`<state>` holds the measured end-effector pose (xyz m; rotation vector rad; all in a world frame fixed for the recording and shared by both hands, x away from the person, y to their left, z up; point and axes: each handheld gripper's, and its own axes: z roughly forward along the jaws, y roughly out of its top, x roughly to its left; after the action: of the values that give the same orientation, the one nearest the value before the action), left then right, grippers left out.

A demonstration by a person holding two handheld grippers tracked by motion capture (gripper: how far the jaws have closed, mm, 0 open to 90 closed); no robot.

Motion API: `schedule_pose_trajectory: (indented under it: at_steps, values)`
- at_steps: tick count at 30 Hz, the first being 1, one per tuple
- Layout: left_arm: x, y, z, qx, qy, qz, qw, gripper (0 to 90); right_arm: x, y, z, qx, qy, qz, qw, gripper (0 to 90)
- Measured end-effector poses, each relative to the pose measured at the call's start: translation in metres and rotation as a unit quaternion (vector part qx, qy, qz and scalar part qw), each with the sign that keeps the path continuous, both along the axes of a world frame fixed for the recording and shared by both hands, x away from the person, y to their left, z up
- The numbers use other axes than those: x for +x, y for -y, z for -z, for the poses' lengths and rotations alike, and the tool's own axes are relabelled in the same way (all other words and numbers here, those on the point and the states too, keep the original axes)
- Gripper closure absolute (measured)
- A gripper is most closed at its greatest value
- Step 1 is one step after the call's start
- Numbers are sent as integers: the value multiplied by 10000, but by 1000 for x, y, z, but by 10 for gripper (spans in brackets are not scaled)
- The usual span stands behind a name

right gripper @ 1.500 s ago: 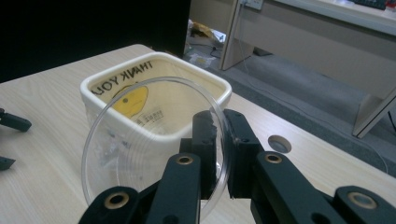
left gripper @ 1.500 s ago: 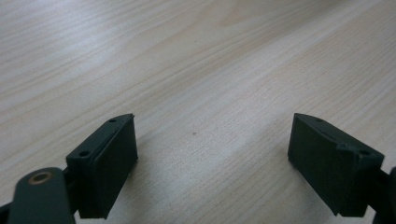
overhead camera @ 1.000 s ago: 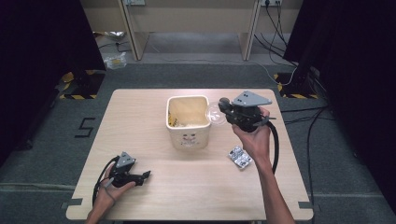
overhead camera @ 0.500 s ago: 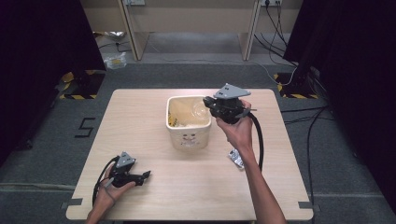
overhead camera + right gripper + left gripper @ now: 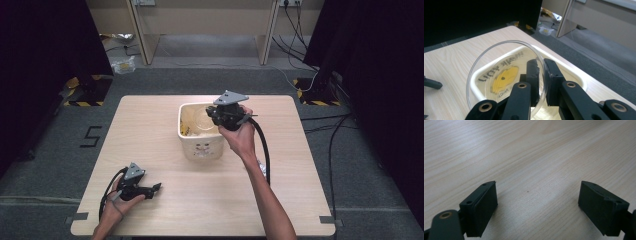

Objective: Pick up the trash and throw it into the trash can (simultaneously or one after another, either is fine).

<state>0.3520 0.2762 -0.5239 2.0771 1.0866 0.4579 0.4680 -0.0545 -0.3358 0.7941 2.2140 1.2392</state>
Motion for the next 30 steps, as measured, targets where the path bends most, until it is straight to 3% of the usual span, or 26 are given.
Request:
schedule_pose_trajectory:
  at_steps: [19,23,26,30]
  values:
    - [0,0,0,-7,-10,1,10000,146,23,-22,31,-404,-601,-103,9973,819]
    - [0,0,0,-9,-12,-7,10000,147,24,-24,33,-457,-626,-155,9969,811]
    - [0,0,0,-8,-6,-2,10000,147,26,-25,36,-498,-729,-156,9960,764]
    - [0,0,0,-5,-8,-2,10000,146,26,-24,36,-473,-702,-163,9963,689]
